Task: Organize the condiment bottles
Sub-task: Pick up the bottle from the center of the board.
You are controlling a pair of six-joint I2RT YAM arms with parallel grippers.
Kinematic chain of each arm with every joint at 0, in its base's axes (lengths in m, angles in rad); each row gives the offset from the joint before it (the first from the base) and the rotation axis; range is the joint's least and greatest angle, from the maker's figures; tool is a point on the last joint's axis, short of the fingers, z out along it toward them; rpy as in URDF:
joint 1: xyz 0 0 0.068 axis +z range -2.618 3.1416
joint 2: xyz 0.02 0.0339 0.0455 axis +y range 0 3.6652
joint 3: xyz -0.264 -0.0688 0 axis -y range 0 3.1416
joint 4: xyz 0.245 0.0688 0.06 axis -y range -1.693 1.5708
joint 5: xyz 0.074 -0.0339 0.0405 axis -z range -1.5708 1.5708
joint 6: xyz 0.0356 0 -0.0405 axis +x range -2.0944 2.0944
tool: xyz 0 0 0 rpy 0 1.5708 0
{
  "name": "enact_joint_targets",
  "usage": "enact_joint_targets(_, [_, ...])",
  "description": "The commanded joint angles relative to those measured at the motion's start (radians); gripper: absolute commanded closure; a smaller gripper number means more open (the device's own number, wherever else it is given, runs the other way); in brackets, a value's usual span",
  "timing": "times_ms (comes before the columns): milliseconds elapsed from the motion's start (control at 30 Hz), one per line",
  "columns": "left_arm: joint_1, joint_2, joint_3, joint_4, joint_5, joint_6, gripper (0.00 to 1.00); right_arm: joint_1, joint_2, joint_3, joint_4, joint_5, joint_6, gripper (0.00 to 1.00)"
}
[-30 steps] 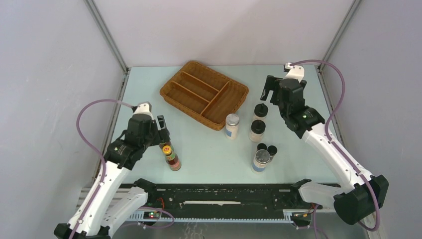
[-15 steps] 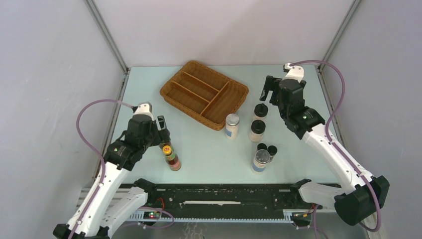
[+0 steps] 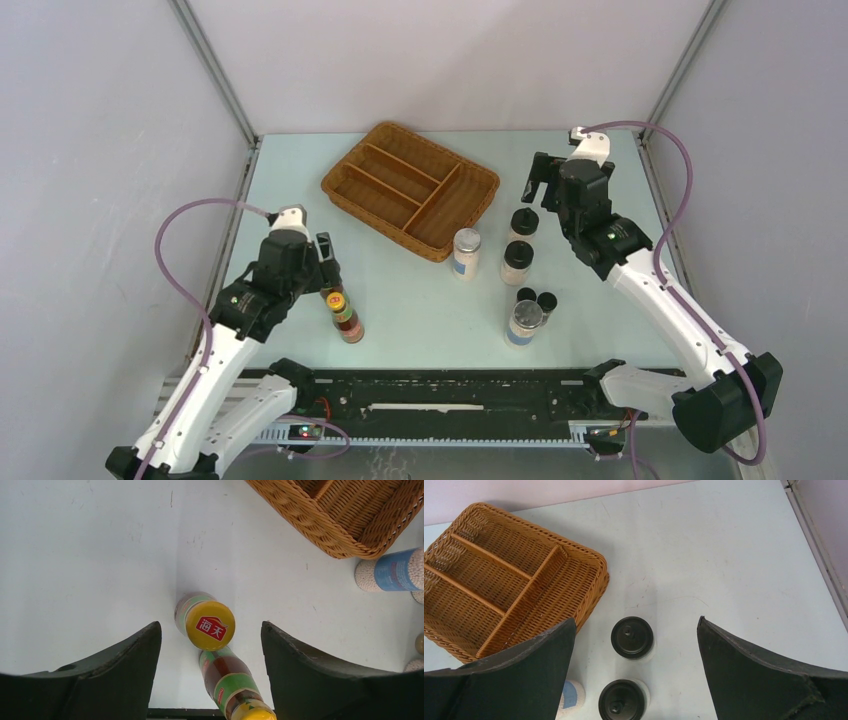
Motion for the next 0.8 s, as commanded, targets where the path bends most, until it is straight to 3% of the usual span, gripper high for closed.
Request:
enact_joint_targets(0, [-0.011, 0.005, 0.016, 0.024, -0.026, -0.006, 0.23, 0.013, -0.016, 0.002, 0.015, 0.018, 0.02, 0.0])
enact_joint_targets(767, [-0.031, 0.039, 0.014, 0.024, -0.046, -0.014, 0.35, 0.017, -0.023, -0.01, 0.036, 0.001, 0.022, 0.0])
